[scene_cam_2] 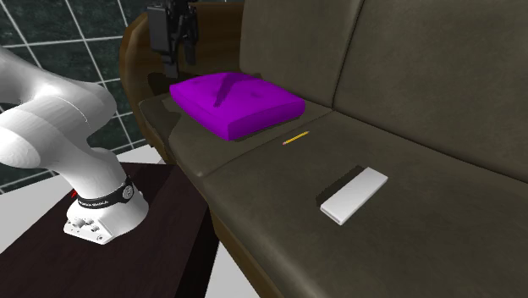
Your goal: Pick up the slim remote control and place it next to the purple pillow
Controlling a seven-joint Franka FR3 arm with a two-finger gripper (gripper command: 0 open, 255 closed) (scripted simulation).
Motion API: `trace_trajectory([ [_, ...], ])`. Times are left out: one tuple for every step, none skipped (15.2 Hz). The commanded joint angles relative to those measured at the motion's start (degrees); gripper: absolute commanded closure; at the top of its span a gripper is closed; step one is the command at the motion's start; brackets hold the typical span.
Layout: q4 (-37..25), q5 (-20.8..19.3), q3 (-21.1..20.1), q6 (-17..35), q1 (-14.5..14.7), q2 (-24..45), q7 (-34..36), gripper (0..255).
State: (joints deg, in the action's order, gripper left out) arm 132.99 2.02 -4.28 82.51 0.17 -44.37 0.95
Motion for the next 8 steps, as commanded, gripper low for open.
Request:
trace_trajectory([
  [0.00,0.00,0.00,0.00,0.00,0.00,0.00,0],
  [0.27,-0.47,0.52,1.81,0.04,1.41,-1.24,0],
  [0.44,-0.91,1.03,3.60,0.08,2.88,-2.46,0],
  [0.54,-1.33,1.53,5.38,0.11,4.43,-3.66,0],
  [0.54,-1.71,2.01,7.14,0.16,6.04,-4.84,0],
  [0.46,-2.06,2.48,8.87,0.21,7.70,-6.01,0],
  [0.29,-2.37,2.93,10.57,0.24,9.43,-7.17,0],
  [0.03,-2.66,3.36,12.24,0.30,11.20,-8.31,0],
])
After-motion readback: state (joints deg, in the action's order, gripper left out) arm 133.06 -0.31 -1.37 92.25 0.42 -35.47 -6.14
